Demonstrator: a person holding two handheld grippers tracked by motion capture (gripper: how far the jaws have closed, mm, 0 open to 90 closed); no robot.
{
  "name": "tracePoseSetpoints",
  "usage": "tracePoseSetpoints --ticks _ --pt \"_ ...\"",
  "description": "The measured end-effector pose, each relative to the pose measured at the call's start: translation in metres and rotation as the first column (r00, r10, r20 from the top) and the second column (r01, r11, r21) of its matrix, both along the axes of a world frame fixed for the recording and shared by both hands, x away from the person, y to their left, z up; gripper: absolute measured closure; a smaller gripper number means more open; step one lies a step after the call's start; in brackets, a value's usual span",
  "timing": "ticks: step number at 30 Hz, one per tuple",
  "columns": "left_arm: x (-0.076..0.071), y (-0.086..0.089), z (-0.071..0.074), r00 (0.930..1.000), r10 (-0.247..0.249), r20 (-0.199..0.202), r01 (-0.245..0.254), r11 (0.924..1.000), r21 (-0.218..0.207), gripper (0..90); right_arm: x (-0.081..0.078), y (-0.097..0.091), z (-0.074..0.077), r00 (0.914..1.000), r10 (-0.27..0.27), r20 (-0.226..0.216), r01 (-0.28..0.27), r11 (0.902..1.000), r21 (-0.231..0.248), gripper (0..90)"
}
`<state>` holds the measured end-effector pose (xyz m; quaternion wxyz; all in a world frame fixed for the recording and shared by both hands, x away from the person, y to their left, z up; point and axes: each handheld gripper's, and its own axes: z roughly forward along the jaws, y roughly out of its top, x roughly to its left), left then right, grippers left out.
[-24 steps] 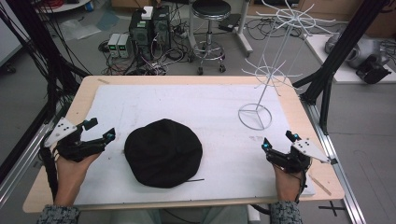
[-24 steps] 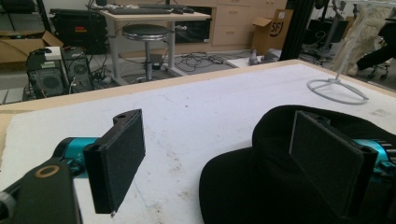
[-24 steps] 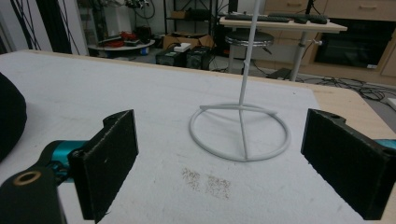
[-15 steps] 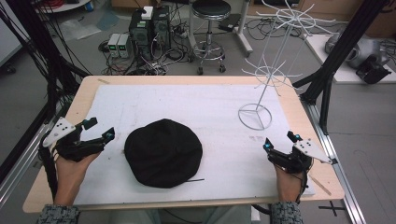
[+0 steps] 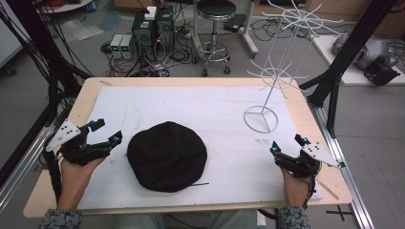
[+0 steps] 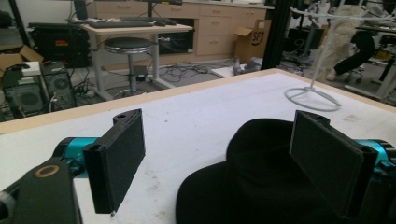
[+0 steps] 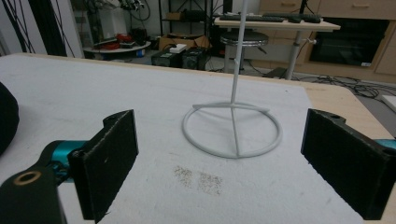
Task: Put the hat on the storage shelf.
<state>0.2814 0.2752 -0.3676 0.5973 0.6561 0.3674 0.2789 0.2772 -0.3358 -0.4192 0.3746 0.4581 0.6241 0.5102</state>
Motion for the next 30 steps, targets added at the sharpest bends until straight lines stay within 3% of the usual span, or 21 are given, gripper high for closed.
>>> tracePoseSetpoints --ticks 5,14,22,30 --pt "0.0 -0.015 -0.001 0.9985 -0.054 0.003 0.054 0.9984 0.017 18.4 -0.001 -0.002 0.0 1.0 -0.004 0.0 0.004 1.0 0.002 10.0" --pt "-0.002 -0.044 -0.002 0.9891 -0.147 0.007 0.147 0.9879 0.052 18.4 -0.001 -0.002 0.0 1.0 -0.007 -0.003 0.007 1.0 0.005 10.0" --pt "-0.004 -0.067 -0.008 0.9744 -0.224 -0.013 0.225 0.9707 0.086 18.2 -0.003 -0.004 0.0 1.0 -0.009 0.001 0.009 0.9999 0.014 10.0" --pt "-0.005 -0.085 -0.014 0.964 -0.265 -0.029 0.266 0.9579 0.108 18.2 -0.003 -0.005 0.0 1.0 -0.006 -0.001 0.006 0.9998 0.02 10.0"
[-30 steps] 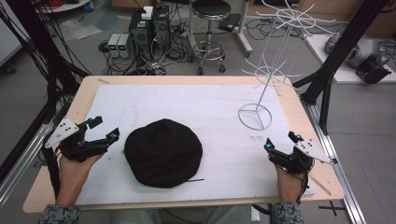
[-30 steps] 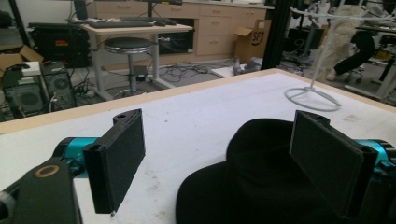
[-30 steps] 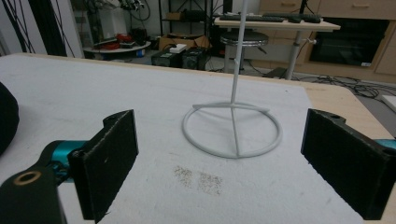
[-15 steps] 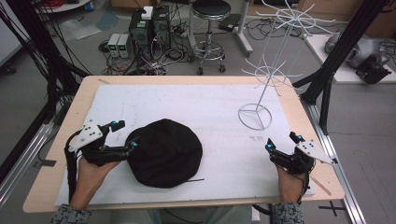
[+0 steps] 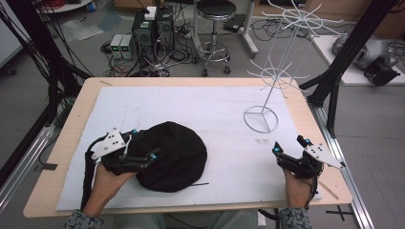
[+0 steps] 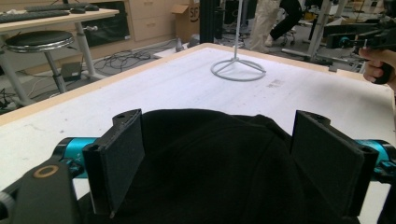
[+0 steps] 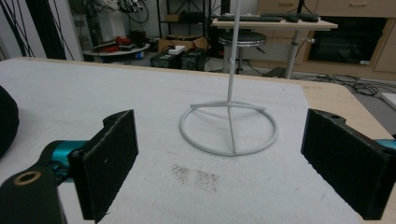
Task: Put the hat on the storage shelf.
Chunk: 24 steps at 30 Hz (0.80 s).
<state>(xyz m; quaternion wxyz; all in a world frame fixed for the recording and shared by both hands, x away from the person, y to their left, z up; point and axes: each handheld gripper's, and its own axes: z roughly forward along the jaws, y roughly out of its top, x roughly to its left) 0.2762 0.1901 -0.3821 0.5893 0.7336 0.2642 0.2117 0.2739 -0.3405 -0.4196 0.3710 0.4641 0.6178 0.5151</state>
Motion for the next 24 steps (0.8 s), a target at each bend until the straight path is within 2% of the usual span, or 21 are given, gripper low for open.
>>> tracePoseSetpoints --ticks 10,18,20,24 --pt "0.001 -0.015 -0.01 0.9994 -0.031 -0.012 0.032 0.999 0.032 18.3 0.0 0.002 -0.001 1.0 0.006 -0.008 -0.006 1.0 -0.003 10.0" --pt "0.001 -0.031 -0.021 0.9988 -0.049 -0.007 0.05 0.9935 0.102 18.8 0.0 -0.002 -0.002 1.0 -0.003 -0.009 0.003 0.9999 0.011 10.0" --pt "0.001 -0.035 -0.023 0.998 -0.063 -0.008 0.064 0.9911 0.117 18.8 -0.001 -0.002 -0.002 0.9999 -0.003 -0.012 0.003 0.9999 0.013 10.0" --pt "0.0 -0.041 -0.027 0.9986 -0.053 0.008 0.051 0.9845 0.168 19.5 0.0 -0.002 -0.001 1.0 0.002 -0.006 -0.002 1.0 0.008 10.0"
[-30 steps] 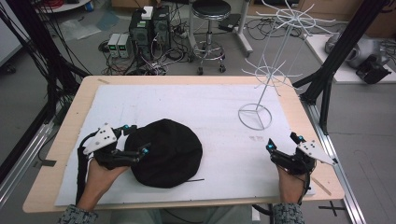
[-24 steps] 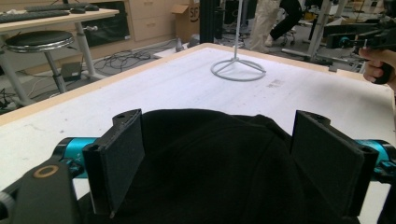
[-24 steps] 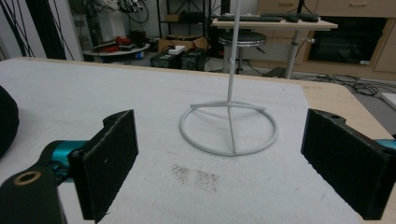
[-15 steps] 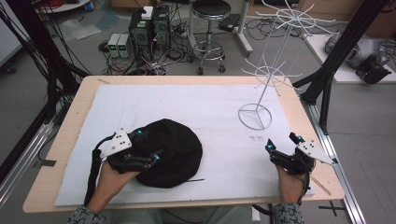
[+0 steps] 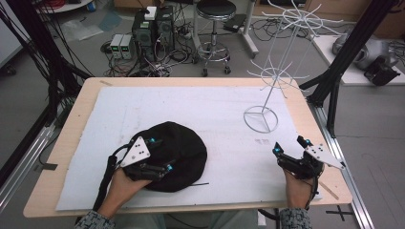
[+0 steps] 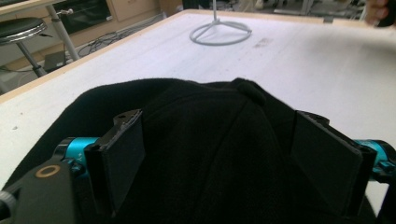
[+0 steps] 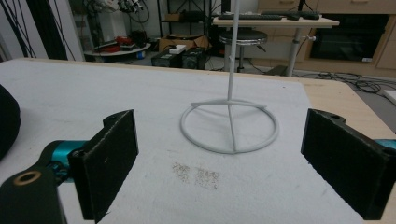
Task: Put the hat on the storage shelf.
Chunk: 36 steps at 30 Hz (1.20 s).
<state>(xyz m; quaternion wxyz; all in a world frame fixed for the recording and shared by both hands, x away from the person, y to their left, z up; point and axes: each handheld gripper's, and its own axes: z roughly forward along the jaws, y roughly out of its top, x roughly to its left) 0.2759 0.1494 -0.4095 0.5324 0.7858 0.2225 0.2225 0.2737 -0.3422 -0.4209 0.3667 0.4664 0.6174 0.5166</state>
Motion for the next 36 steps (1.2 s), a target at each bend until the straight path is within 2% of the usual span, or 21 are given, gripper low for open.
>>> tracePoseSetpoints --ticks 3,6,7,8,9,11,12,13,14,16,17,18,23,27,30,36 --pt "0.001 -0.001 -0.002 1.0 0.009 0.002 -0.009 0.9997 0.022 22.9 0.0 0.001 0.0 1.0 0.001 -0.002 -0.001 1.0 0.001 10.0" --pt "0.001 0.0 -0.003 0.9999 0.015 -0.001 -0.015 0.999 0.041 31.9 0.0 0.001 0.0 1.0 0.001 0.002 -0.001 1.0 -0.001 10.0" --pt "0.002 0.0 -0.004 0.9999 0.017 -0.002 -0.017 0.9988 0.046 31.9 0.0 0.001 0.0 1.0 0.001 0.002 -0.001 1.0 -0.001 10.0" --pt "0.002 0.001 -0.004 0.9998 0.022 0.001 -0.022 0.9984 0.052 39.6 -0.001 0.001 0.0 1.0 -0.002 -0.003 0.002 1.0 0.002 10.0" --pt "0.001 0.001 -0.005 0.9997 0.025 0.004 -0.025 0.9979 0.06 39.6 -0.001 0.001 0.0 1.0 -0.002 -0.003 0.002 1.0 0.002 10.0" --pt "0.001 0.001 -0.006 0.9996 0.025 0.013 -0.025 0.9968 0.076 48.1 -0.001 0.0 0.0 1.0 -0.001 -0.002 0.001 1.0 0.005 10.0" --pt "0.001 0.001 -0.006 0.9993 0.031 0.02 -0.032 0.9956 0.088 56.5 -0.001 0.0 0.0 1.0 -0.003 -0.004 0.003 1.0 0.008 10.0" --pt "0.001 0.001 -0.007 0.999 0.035 0.027 -0.037 0.9947 0.096 60.5 -0.001 0.0 0.0 1.0 -0.002 -0.003 0.002 1.0 0.007 10.0" --pt "0.001 0.002 -0.007 0.9987 0.035 0.037 -0.039 0.9932 0.11 60.5 -0.001 0.0 0.0 1.0 -0.002 -0.003 0.002 1.0 0.007 10.0" --pt "0.001 0.001 -0.009 0.9986 0.035 0.041 -0.039 0.9914 0.124 71.3 0.0 0.0 0.0 1.0 -0.002 -0.001 0.002 1.0 0.001 10.0" --pt "0.0 0.002 -0.01 0.9987 0.033 0.039 -0.038 0.9907 0.13 71.3 0.0 0.0 0.0 1.0 -0.002 -0.001 0.002 1.0 0.001 10.0" --pt "0.0 0.002 -0.01 0.9986 0.035 0.04 -0.039 0.9906 0.131 75.3 0.0 0.0 0.0 1.0 -0.003 -0.002 0.003 1.0 0.001 10.0" --pt "0.0 0.004 -0.008 0.9981 0.032 0.052 -0.037 0.9944 0.099 82.9 -0.001 -0.001 0.0 1.0 -0.005 -0.002 0.005 1.0 0.006 10.0" --pt "-0.004 0.007 -0.002 0.9947 0.028 0.099 -0.035 0.9973 0.065 83.3 -0.001 -0.002 -0.001 1.0 -0.008 -0.005 0.008 0.9999 0.012 10.0" --pt "-0.005 0.011 0.005 0.9917 0.028 0.125 -0.031 0.9993 0.02 83.3 -0.001 -0.003 -0.001 1.0 -0.009 -0.002 0.009 0.9999 0.012 10.0" --pt "0.002 0.019 0.019 0.9905 0.047 0.129 -0.041 0.9982 -0.045 83.5 0.001 -0.004 -0.002 0.9999 -0.01 -0.005 0.01 0.9999 0.013 10.0"
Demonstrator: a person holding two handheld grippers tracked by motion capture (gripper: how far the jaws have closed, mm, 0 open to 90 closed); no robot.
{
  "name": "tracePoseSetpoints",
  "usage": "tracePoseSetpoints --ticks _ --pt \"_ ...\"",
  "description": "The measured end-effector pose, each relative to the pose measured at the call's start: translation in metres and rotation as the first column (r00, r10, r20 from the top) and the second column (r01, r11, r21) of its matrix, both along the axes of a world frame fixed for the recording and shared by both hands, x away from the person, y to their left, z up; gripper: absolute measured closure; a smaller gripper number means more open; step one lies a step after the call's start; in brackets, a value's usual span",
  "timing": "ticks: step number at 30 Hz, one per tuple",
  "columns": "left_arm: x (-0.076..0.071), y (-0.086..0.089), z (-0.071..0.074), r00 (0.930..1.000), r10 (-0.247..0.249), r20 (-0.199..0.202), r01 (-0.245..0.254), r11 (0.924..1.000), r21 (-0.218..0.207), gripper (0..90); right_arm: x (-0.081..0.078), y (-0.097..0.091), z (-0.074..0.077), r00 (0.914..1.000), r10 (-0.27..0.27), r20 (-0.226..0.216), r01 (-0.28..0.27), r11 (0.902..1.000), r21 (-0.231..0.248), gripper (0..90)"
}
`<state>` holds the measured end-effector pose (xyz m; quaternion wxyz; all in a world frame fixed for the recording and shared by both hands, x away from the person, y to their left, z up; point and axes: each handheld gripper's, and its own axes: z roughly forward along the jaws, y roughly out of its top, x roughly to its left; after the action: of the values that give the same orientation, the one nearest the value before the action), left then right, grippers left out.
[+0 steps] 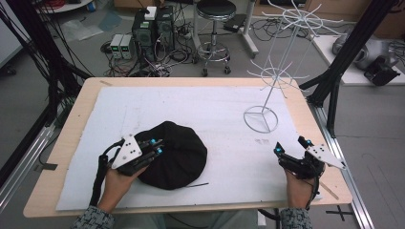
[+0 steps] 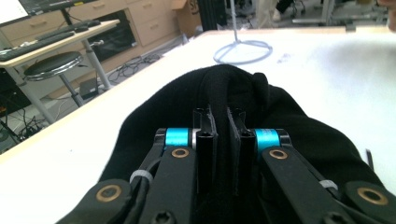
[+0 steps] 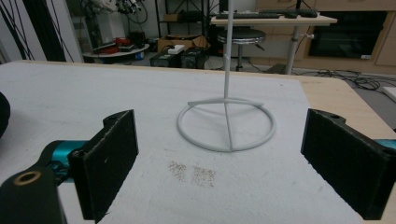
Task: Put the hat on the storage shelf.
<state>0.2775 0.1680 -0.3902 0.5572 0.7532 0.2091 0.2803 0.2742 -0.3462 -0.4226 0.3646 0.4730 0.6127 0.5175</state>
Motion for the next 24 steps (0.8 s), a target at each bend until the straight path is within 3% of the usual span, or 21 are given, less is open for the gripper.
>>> tracePoseSetpoints --ticks 4,9,18,24 --pt "0.007 0.005 0.011 0.9999 0.012 -0.002 -0.012 0.9983 -0.057 83.6 -0.001 -0.001 0.0 1.0 -0.001 -0.003 0.001 1.0 0.007 10.0" --pt "0.014 0.007 0.026 0.9998 0.01 0.02 -0.009 0.9982 -0.06 83.6 0.0 -0.002 0.0 1.0 -0.004 0.001 0.003 0.9999 0.012 10.0" --pt "0.029 0.012 0.06 0.9989 0.019 0.044 -0.013 0.9902 -0.139 83.6 0.0 0.0 -0.001 1.0 0.002 0.003 -0.002 0.9999 0.012 10.0" --pt "0.039 0.013 0.089 0.9964 0.025 0.082 -0.011 0.9865 -0.164 83.6 0.0 -0.001 -0.002 1.0 0.001 -0.003 -0.001 0.9998 0.018 10.0"
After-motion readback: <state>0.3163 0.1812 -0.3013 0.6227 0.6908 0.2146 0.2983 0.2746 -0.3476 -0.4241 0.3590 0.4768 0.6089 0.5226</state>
